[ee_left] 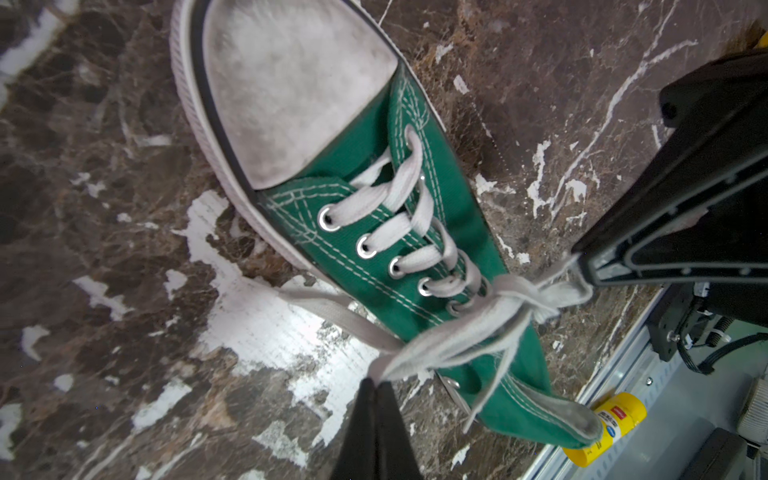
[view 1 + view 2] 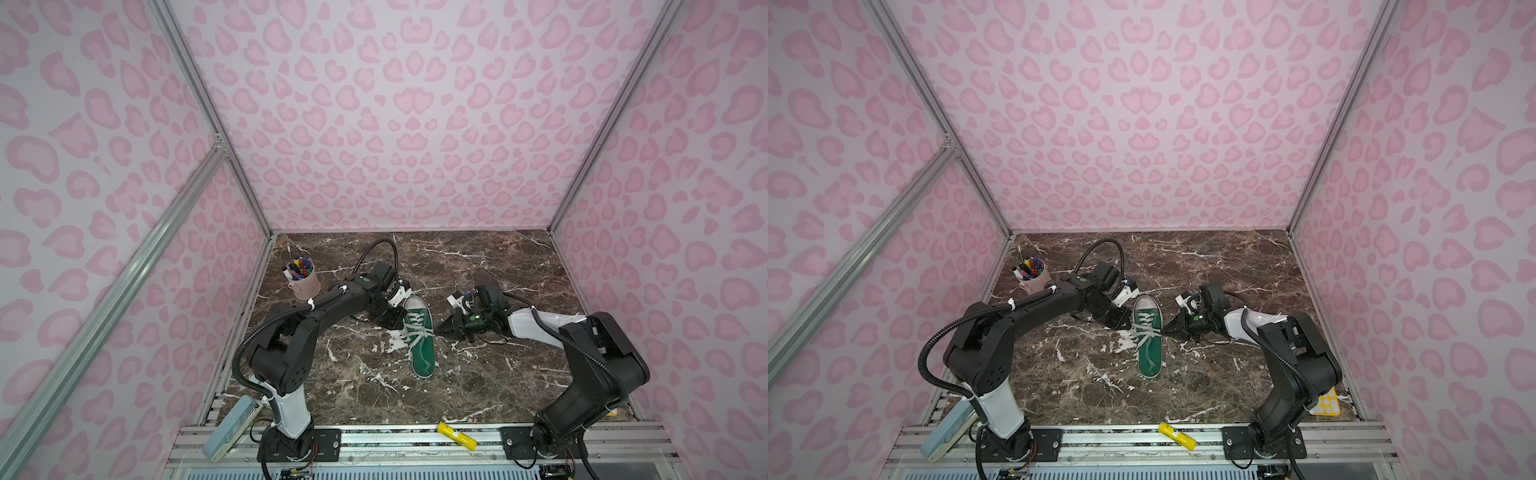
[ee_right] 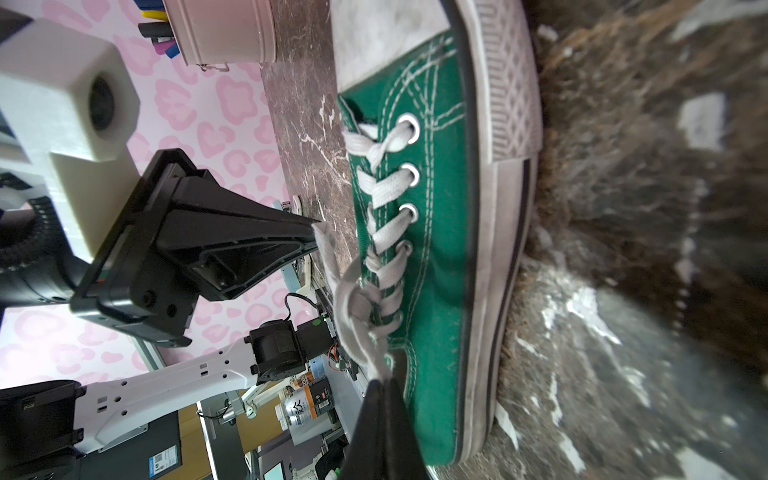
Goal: Tie the shoes
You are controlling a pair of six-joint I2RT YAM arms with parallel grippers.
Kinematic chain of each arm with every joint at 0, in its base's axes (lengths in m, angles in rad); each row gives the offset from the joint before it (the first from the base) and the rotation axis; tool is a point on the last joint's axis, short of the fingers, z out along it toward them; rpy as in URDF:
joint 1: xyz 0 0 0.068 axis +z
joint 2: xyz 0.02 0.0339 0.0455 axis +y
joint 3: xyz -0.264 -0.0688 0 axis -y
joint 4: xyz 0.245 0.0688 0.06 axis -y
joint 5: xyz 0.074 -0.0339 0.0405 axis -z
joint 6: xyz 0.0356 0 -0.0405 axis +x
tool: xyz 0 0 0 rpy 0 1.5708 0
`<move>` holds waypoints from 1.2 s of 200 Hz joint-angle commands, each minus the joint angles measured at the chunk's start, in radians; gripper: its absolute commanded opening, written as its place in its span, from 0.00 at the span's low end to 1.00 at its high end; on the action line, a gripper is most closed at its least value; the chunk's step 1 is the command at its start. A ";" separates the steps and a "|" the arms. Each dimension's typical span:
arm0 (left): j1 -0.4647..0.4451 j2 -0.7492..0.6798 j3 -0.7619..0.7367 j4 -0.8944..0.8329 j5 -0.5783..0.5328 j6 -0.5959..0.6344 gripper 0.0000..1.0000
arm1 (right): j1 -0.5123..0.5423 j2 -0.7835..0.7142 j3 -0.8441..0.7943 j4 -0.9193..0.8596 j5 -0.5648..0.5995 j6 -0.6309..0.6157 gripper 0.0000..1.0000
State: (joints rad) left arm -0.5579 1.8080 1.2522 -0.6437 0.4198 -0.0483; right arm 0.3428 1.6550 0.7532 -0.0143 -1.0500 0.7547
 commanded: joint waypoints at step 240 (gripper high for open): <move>0.026 -0.013 -0.009 -0.064 -0.072 0.018 0.04 | -0.117 -0.021 -0.042 -0.178 0.091 -0.145 0.00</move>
State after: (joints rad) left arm -0.5362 1.8107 1.2514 -0.7002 0.3748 -0.0273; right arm 0.2283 1.6318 0.7036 -0.1589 -1.0016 0.6170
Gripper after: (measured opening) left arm 0.049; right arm 0.049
